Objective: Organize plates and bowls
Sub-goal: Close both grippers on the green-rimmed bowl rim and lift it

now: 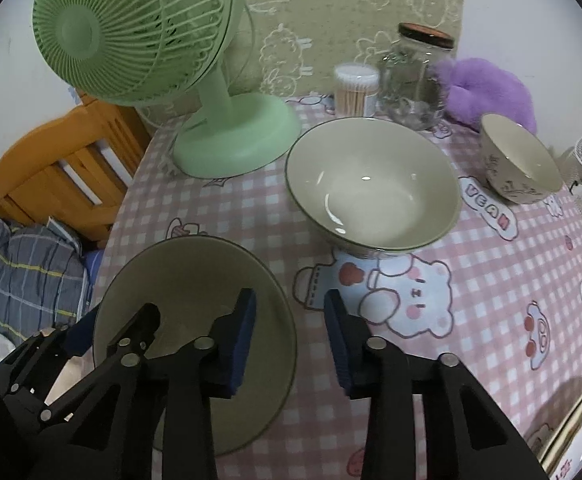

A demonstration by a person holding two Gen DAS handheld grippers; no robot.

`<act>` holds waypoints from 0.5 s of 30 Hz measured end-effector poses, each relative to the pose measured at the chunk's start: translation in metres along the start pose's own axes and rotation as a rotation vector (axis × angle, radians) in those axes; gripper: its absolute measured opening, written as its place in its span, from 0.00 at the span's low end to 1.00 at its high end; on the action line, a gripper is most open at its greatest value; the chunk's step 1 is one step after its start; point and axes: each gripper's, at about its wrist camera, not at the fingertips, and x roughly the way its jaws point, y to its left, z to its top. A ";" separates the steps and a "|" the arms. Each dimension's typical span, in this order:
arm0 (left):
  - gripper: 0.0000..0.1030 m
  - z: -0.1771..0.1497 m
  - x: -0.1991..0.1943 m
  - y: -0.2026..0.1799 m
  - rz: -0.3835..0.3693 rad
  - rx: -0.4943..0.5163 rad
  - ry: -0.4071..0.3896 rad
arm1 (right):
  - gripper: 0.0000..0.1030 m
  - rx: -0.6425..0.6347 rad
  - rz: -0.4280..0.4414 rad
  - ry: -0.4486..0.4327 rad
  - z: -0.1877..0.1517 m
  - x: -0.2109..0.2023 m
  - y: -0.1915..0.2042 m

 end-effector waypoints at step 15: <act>0.21 -0.001 -0.002 -0.001 -0.011 0.019 0.025 | 0.20 -0.010 -0.011 0.018 0.000 0.002 0.005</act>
